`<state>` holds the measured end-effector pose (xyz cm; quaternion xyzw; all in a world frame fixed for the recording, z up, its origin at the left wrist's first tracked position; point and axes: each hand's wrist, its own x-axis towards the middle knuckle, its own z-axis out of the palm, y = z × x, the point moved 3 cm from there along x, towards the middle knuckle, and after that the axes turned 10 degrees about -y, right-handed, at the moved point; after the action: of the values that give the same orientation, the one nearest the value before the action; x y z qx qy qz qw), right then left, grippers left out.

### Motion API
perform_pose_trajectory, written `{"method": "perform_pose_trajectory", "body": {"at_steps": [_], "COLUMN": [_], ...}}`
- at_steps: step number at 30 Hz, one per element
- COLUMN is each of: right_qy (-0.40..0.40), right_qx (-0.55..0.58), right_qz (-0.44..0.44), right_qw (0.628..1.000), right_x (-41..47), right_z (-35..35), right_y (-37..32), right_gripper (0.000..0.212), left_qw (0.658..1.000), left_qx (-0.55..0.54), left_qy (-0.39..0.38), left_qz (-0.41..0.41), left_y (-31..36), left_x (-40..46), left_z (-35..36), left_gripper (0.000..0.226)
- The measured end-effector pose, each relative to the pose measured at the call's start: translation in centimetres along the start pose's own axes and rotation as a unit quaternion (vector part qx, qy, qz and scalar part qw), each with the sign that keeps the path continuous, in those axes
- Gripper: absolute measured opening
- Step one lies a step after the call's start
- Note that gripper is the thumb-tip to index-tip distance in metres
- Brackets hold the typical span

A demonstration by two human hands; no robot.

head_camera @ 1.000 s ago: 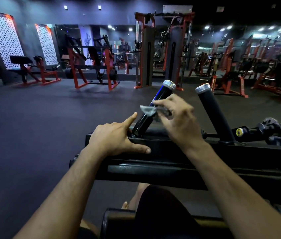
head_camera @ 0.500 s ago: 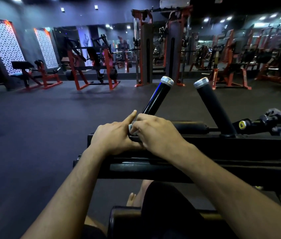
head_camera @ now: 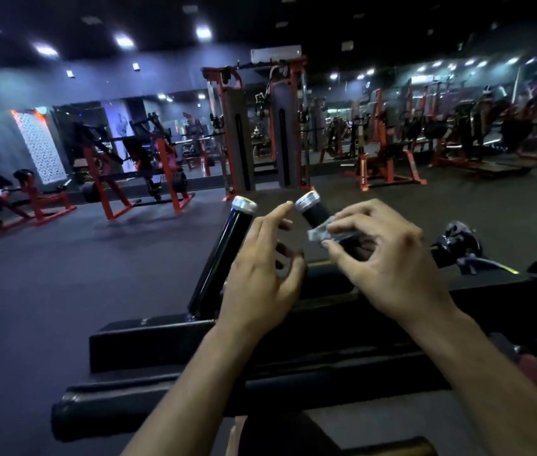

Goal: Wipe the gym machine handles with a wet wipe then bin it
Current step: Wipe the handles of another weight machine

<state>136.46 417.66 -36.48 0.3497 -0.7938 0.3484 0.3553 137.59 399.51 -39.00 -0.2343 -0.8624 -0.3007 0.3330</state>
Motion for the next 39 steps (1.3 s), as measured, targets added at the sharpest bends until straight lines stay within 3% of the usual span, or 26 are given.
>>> {"method": "perform_pose_trajectory", "body": {"at_steps": [3,9,19,25,31,37,39], "right_qy": [0.042,0.03,0.065,0.028,0.069,0.022,0.01], "right_qx": [-0.015,-0.039,-0.018,-0.041,0.001,-0.026,-0.035], "right_qz": [-0.01,-0.057,-0.034,-0.112,-0.021,-0.103,-0.078], "right_qw": [0.999,0.997,0.997,0.992,0.997,0.994,0.996], "right_x": [1.7,2.5,3.2,0.7,3.8,0.0,-1.2], "right_z": [-1.2,2.7,2.6,2.5,2.4,1.7,0.8], "right_y": [1.9,2.9,4.1,3.7,4.2,3.8,5.2], "right_gripper": [0.014,0.024,0.019,0.016,0.018,0.013,0.015], "left_qw": [0.998,0.995,0.993,0.99,0.988,0.988,0.988], "left_qx": [-0.019,0.012,0.006,0.0,0.036,0.057,0.069], "left_qy": [-0.002,-0.04,-0.053,-0.064,-0.053,-0.037,-0.025], "left_qz": [-0.052,-0.088,-0.106,-0.129,-0.14,-0.14,-0.136], "left_y": [0.0,-0.7,-0.4,-0.7,-0.5,-0.6,-0.6], "left_x": [2.4,3.3,2.9,2.7,2.6,2.5,2.6], "left_z": [2.0,3.7,3.6,3.6,3.7,3.6,3.5], "left_gripper": [0.08,0.098,0.103,0.11,0.11,0.096,0.093]}}
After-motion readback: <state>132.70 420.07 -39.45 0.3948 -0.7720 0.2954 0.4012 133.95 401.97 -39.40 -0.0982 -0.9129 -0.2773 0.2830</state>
